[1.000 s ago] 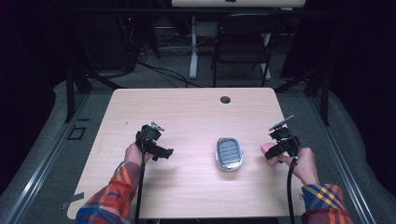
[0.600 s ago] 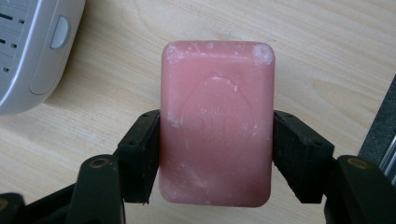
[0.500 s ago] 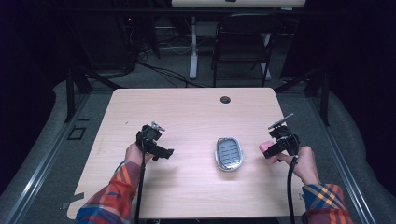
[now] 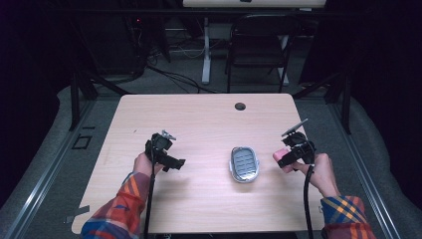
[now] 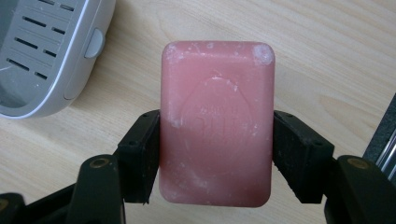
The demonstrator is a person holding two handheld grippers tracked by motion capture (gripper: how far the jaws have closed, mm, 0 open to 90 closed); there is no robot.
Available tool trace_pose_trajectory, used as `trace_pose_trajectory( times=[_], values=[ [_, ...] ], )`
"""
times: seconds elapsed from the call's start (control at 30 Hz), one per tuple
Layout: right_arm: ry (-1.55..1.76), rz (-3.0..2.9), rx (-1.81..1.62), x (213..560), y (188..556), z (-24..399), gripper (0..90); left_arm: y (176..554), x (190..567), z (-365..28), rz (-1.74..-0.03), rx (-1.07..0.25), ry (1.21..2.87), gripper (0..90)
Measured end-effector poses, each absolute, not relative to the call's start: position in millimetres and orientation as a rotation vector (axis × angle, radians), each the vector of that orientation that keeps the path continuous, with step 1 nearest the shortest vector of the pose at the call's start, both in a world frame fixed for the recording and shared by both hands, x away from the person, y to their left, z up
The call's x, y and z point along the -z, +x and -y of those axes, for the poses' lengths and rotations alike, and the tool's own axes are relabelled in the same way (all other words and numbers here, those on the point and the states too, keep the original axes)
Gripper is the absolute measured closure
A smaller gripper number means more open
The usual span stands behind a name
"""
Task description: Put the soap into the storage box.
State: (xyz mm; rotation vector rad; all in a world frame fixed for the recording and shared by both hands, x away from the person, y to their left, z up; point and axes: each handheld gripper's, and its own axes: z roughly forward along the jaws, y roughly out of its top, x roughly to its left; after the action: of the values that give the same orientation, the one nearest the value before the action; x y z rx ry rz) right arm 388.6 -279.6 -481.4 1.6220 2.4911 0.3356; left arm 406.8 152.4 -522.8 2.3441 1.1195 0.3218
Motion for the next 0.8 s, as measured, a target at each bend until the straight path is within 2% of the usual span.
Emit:
trace_pose_trajectory(
  times=[0.8],
  values=[
    [1.568, -2.511, -0.367, 469, 401, 261, 37.0, 407, 523, -152, -1.116, -0.318, 2.345, 0.2]
  ],
)
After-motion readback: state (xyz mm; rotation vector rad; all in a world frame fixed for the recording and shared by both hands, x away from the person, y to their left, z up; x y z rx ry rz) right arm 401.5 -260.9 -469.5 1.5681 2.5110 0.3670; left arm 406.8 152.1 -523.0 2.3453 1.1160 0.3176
